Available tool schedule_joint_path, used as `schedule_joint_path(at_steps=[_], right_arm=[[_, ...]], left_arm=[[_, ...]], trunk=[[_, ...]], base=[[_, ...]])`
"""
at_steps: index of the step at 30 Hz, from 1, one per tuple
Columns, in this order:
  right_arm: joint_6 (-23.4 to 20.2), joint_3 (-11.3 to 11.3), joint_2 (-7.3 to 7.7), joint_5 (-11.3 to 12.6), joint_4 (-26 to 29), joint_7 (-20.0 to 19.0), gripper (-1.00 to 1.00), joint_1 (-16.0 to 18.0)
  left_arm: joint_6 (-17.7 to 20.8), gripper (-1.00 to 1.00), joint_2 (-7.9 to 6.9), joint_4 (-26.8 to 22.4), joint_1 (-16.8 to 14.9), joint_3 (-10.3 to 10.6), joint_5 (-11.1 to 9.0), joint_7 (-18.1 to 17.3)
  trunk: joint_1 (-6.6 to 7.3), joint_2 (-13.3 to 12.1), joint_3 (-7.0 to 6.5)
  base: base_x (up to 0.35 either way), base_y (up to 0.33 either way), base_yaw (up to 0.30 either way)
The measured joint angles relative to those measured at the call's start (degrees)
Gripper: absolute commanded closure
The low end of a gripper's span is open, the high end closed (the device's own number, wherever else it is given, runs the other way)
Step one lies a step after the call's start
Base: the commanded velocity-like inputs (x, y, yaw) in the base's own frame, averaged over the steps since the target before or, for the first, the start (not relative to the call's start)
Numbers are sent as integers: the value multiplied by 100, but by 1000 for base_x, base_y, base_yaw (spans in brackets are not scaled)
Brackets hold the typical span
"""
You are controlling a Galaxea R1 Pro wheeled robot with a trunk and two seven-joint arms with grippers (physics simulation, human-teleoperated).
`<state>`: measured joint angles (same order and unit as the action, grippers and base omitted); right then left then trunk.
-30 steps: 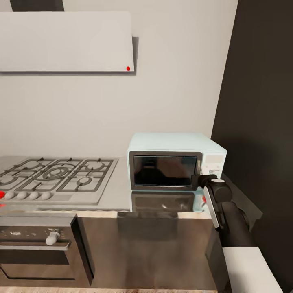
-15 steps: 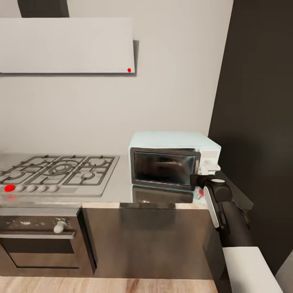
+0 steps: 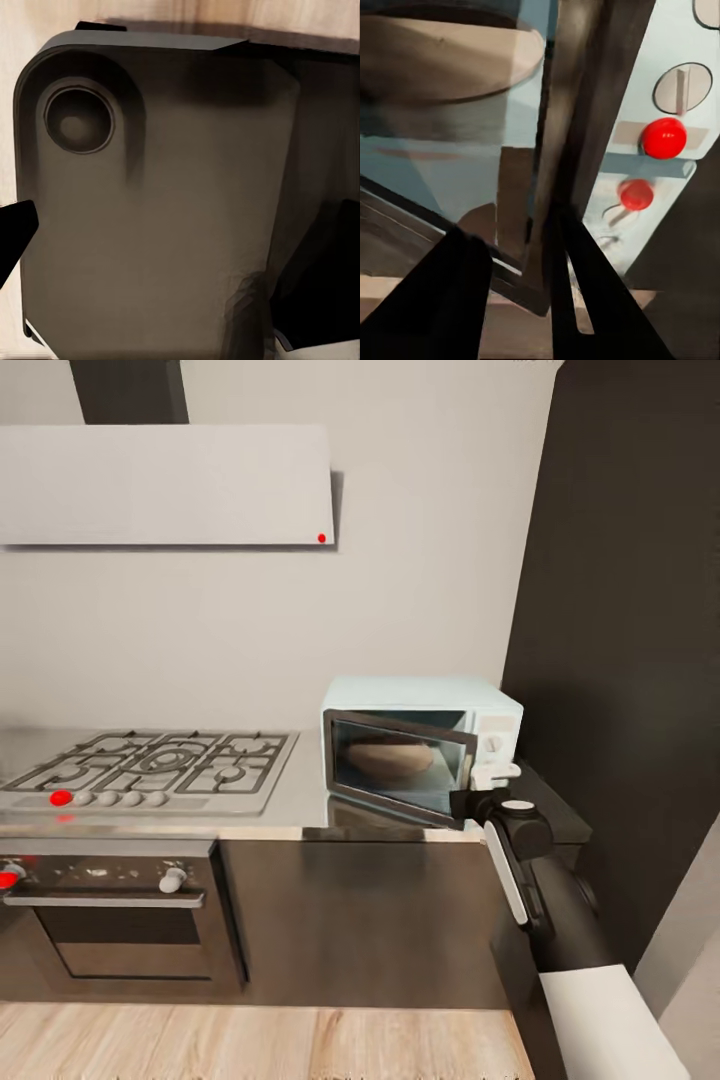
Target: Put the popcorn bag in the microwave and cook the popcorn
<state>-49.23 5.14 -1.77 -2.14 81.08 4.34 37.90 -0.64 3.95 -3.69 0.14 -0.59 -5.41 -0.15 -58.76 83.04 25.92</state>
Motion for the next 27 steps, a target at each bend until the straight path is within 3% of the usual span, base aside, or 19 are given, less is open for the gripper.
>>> schedule_joint_path(at_steps=[2,11,12,22,23,27], right_arm=[[-1,92,-1,-5,1,-5,100,0],[-210,102,-25,-155,110,-118,100,0],[-219,102,-25,-179,114,-138,-100,0],[-510,112,2,-19,243,-44,-100,2],[-752,112,26,3,328,-53,-100,2],[-991,84,69,44,431,-85,-100,2]], left_arm=[[0,-100,0,0,0,0,-1,-1],[1,-100,-1,-3,2,-18,-24,7],[1,-100,-4,-3,2,-18,-23,7],[1,-100,-1,-2,2,-18,-21,7],[1,-100,-2,-2,2,-18,-23,6],[-6,-100,-2,-3,2,-21,-23,7]], trunk=[[0,0,0],[2,1,1],[2,1,1],[2,2,0],[2,2,0],[0,2,0]], base=[[-91,0,0],[0,0,0],[0,0,0],[0,0,0],[0,0,0],[-157,0,0]])
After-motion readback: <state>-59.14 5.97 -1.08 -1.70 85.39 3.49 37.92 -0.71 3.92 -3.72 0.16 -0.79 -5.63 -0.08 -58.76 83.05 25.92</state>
